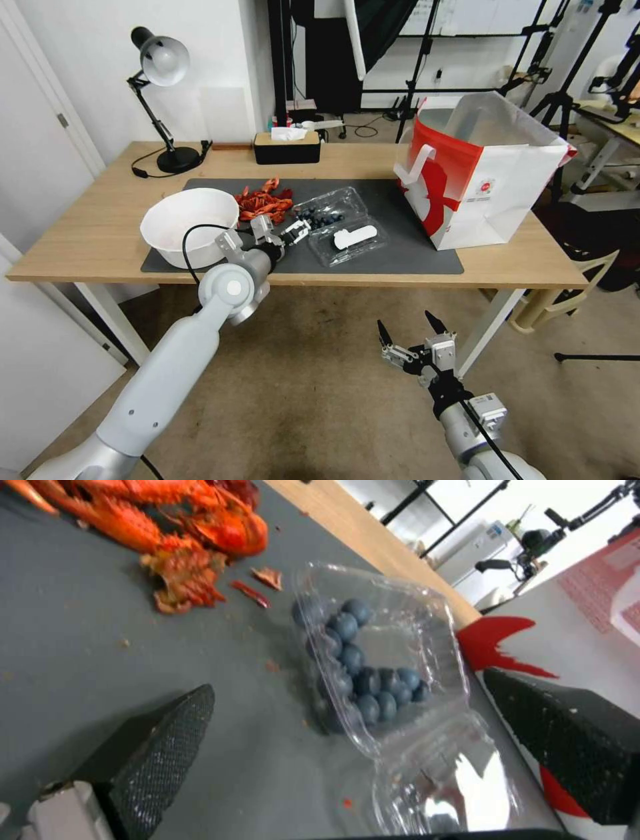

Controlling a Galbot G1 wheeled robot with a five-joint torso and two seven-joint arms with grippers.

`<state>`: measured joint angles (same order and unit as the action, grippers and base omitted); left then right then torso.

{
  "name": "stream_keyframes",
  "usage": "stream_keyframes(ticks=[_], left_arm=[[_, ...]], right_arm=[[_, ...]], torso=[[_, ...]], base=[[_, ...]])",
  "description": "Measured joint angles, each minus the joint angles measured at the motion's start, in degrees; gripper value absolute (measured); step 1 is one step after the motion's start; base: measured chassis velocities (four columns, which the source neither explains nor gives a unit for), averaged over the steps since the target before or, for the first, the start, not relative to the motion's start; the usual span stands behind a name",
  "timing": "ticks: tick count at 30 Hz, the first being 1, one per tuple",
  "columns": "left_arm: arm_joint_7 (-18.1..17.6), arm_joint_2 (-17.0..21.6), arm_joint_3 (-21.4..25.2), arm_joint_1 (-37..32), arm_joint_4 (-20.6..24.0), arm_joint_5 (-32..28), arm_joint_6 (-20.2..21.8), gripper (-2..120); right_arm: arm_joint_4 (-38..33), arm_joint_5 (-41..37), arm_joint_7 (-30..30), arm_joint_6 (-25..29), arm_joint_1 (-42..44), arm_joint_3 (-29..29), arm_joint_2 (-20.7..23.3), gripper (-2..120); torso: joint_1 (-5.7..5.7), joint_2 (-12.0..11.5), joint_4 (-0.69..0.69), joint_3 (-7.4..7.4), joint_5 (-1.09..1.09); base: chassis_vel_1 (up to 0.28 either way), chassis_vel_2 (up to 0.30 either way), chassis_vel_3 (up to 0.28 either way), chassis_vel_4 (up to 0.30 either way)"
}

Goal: Close the takeout container lid, then place the container into the takeout bag.

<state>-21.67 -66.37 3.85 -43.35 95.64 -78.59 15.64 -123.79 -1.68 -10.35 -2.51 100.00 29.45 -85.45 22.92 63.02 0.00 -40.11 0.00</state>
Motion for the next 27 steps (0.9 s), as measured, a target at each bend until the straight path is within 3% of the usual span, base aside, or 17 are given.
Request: stream_keyframes(ticks=[11, 27], left_arm=[[0.30, -1.47, -1.27, 3.96, -4.30, -1.38, -0.52, 100], [0.43, -3.30, -2.27, 6.35, -6.62, -2.63, -0.87, 100]], right_arm=[[0.47, 0.92, -0.04, 0.66, 0.46, -0.15, -0.53, 100], [1.10, 1.72, -0.06, 1.16, 0.87, 0.07, -0.82, 100]], torso=[[0.00, 0.01, 0.00, 0.00, 0.00], [0.00, 0.01, 0.00, 0.00, 0.00]], base=[[0.000, 0.000, 0.000, 0.000], [0.000, 0.000, 0.000, 0.000]])
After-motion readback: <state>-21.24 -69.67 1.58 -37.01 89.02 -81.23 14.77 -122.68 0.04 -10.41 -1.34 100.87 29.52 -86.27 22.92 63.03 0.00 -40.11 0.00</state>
